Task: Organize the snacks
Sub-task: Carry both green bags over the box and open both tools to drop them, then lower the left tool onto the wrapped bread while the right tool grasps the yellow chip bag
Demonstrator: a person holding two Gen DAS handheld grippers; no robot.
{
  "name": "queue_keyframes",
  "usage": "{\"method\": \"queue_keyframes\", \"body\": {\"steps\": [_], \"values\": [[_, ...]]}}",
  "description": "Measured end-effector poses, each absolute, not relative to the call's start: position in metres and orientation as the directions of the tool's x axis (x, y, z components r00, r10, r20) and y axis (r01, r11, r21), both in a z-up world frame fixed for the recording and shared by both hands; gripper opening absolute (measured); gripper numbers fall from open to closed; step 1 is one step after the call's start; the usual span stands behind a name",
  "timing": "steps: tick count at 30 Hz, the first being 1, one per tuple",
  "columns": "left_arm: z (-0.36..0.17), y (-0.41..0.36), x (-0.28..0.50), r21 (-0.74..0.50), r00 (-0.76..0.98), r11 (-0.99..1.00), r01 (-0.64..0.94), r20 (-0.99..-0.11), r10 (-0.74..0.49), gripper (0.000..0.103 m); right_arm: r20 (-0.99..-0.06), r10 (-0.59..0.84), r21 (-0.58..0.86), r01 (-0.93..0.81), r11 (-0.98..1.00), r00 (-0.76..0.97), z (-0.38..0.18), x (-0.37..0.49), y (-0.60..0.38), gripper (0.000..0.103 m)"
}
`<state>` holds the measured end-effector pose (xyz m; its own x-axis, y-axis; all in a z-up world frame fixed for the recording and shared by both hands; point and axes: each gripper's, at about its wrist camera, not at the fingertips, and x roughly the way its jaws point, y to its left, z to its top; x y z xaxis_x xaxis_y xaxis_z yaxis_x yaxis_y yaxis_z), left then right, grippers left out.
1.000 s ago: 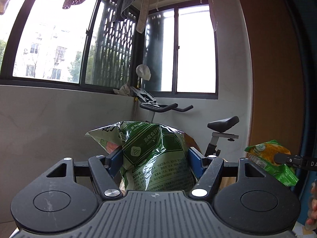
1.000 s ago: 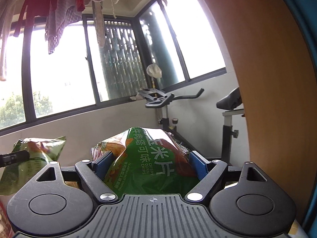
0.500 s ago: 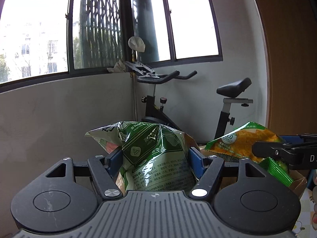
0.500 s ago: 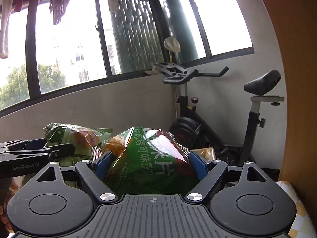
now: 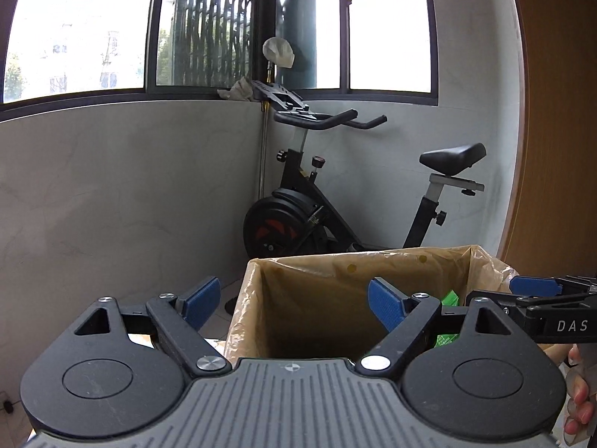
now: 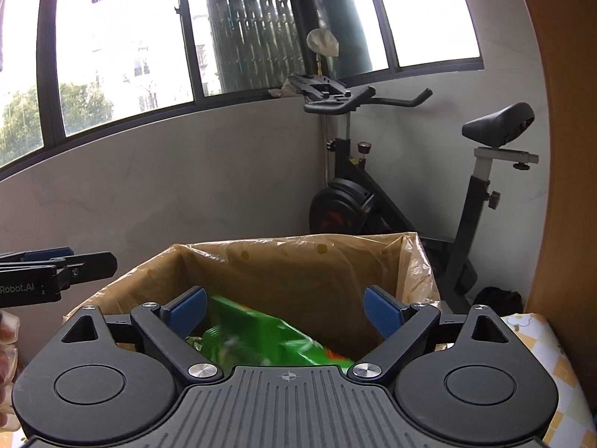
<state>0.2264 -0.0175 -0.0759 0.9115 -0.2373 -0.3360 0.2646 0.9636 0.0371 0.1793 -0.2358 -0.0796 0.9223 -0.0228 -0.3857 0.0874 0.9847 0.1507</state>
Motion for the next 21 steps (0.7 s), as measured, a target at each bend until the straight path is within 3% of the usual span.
{"method": "queue_keyframes", "body": {"steps": [13, 21], "values": [[-0.054, 0.015, 0.168, 0.016, 0.922, 0.966, 0.257, -0.305, -0.24, 0.088, -0.382, -0.001, 0.208, 0.087, 0.974, 0.924, -0.064, 0.104, -0.228, 0.09], [-0.078, 0.027, 0.128, -0.045, 0.913, 0.969, 0.243, -0.326, -0.244, 0.088, -0.392, -0.011, 0.24, 0.114, 0.964, 0.92, -0.088, 0.05, -0.216, 0.09]]}}
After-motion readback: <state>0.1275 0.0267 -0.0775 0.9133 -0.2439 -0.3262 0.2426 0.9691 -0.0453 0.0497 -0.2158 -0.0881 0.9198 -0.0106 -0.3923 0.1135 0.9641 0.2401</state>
